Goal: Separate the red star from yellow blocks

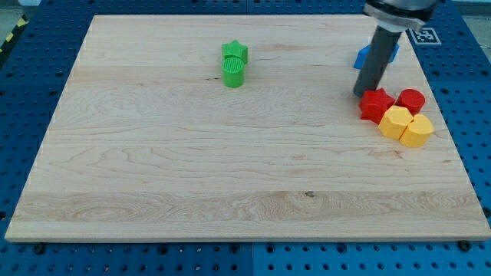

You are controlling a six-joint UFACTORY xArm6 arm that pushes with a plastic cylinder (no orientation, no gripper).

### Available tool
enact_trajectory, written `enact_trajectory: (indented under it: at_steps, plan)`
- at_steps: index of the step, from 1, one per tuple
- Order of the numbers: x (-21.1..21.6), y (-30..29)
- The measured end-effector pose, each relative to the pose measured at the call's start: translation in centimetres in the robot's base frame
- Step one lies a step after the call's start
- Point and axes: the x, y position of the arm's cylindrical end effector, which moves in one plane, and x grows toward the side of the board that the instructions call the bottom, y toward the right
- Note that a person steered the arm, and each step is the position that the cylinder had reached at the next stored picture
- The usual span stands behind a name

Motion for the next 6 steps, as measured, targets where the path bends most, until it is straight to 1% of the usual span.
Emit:
enact_trajectory:
  at_steps: [1, 2, 3, 4, 5, 6]
  plan:
    - [4.3, -0.9]
    - [7.5, -0.5]
    - [4.8, -2.4]
    - [6.5, -4.5]
    - [11.4, -1.2]
    - [13.1, 4.4]
